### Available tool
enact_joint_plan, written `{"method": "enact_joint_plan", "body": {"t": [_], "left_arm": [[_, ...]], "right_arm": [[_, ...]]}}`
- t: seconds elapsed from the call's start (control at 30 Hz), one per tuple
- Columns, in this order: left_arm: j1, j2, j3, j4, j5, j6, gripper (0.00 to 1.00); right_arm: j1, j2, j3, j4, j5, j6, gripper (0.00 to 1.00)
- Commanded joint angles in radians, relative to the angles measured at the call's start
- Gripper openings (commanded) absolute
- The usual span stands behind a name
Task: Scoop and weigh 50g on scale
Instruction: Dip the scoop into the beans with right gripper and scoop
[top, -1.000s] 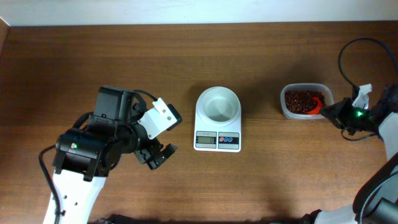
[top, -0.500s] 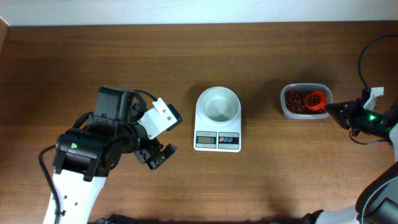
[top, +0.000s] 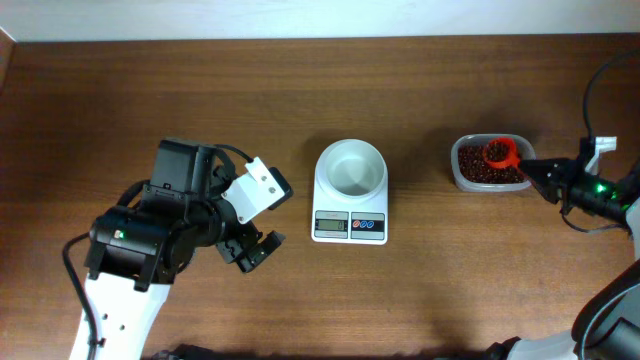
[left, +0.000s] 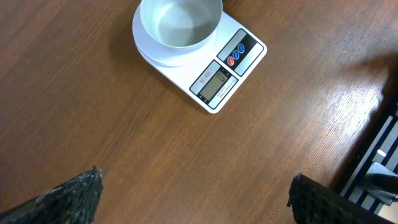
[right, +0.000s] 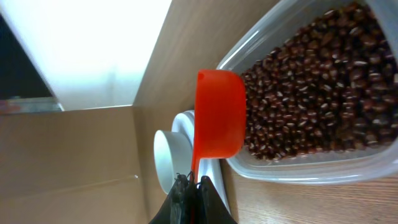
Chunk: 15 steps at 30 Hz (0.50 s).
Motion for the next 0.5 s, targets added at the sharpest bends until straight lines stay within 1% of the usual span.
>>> {"method": "enact_joint_plan", "body": {"t": [0.0,0.47], "left_arm": [[0.005,-0.003,0.017,-0.001,0.018,0.015,0.99],[0.005,-0.003,0.017,-0.001,0.018,0.015,0.99]], "right_arm": [[-0.006,0.01,0.004,0.001,-0.087,-0.018,0.04],[0.011,0.01,0.004,0.001,-0.196,-0.018,0.04]]}}
